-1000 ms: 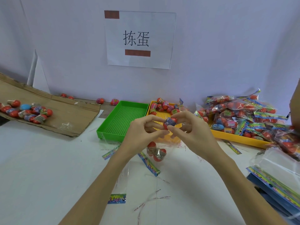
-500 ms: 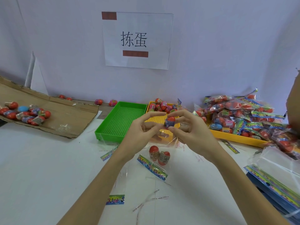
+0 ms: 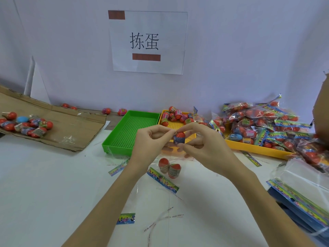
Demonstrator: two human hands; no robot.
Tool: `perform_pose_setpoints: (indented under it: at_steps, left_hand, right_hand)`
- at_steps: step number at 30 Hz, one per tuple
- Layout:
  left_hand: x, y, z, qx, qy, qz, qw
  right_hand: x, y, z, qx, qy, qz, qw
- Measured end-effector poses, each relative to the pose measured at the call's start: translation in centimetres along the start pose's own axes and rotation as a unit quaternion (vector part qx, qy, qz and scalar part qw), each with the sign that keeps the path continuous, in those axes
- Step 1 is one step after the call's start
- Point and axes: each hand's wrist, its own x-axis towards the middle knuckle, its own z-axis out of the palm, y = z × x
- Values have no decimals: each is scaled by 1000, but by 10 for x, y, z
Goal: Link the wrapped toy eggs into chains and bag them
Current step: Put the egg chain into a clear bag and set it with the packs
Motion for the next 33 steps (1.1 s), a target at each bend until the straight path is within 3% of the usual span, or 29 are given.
perform_pose_setpoints:
  at_steps: [6,17,22,27,33]
  left_hand:
    - [-1,-1,3,41,45,33,998]
    - [-2,1,3,141,56,70,986]
    - [0,7,1,60,-18,11,998]
    - [0,3,-5,135,-161,-43,977]
    - [-1,-1,-1,132,-130,-25,982]
  right_hand:
    - [-1,-2,1,-65,-12,-6,998]
    - [-3,-8,11,-60,-23,17,998]
    - [-1,-6,7,-57,0,45,997]
    - [4,0,2,15,62,82,995]
    - [3,4,3,127,65,139,980]
